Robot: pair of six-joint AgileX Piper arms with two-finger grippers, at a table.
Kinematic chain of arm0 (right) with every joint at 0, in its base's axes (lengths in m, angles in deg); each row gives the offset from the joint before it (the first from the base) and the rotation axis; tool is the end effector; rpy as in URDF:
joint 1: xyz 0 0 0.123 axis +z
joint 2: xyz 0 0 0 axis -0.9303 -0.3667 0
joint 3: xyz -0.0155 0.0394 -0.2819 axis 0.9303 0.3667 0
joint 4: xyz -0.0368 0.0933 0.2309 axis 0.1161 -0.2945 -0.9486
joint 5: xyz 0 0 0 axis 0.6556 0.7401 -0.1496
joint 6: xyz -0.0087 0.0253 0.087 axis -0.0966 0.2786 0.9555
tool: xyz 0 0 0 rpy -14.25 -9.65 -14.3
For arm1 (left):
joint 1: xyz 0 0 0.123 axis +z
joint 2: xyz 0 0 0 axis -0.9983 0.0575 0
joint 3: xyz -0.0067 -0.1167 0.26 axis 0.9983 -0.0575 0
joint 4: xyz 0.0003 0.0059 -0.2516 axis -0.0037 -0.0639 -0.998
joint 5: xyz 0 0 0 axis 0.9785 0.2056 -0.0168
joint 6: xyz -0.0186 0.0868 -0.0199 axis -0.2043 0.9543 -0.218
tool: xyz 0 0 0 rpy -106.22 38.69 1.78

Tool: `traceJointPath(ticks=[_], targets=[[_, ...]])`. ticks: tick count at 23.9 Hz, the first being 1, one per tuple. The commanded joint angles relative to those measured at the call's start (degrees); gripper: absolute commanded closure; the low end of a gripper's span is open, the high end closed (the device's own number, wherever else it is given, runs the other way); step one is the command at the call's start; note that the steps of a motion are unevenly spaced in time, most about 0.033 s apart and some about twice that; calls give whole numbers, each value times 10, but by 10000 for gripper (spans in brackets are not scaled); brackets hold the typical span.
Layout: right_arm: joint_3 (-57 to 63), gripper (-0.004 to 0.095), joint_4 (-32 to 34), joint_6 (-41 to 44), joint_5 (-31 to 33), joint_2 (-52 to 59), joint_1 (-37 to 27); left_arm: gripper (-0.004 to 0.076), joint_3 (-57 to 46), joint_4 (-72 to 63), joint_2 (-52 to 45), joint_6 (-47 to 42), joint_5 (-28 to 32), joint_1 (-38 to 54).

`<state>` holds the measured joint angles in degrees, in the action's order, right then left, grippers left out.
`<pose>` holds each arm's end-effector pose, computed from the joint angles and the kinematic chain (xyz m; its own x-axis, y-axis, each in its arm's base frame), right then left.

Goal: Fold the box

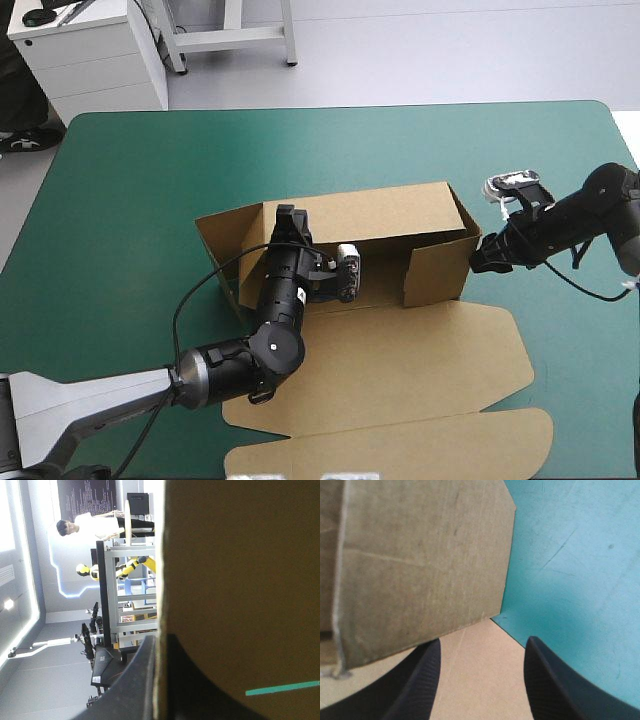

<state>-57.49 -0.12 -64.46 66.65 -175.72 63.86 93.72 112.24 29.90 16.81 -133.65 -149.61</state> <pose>0.2950 0.0164 0.3074 -0.8310 -0.3588 -0.4252 -0.4903 0.8334 0.2550 0.2047 -0.2422 0.2813 0.1312 0.9857 -0.1055 0.2298 0.0733 0.9705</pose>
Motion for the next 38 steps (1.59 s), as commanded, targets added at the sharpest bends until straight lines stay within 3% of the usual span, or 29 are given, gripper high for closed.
traceJointPath(ticks=[1,12,22,27,29,30,34,35,38], targets=[[-8,441,-54,-35,-14,25,-2,734,14,63,-23,-8,-26,-3],[59,440,-166,-129,-51,26,-2,734,14,63,-23,-8,-26,-3],[97,441,-199,-144,-95,46,-1,734,14,63,-23,-8,-26,-3],[158,441,-196,-189,-198,72,44,734,14,63,-23,-8,-25,-3],[187,441,-196,-202,-262,88,76,734,14,63,-23,-8,-25,-3],[215,441,-196,-202,-333,103,106,734,14,63,-23,-8,-25,-3],[253,441,-212,-199,-433,123,146,734,14,63,-23,-8,-25,-3],[268,441,-231,-199,-483,133,159,734,14,63,-23,-8,-25,-3],[273,441,-254,-207,-525,137,170,734,14,63,-23,-8,-24,-3]])
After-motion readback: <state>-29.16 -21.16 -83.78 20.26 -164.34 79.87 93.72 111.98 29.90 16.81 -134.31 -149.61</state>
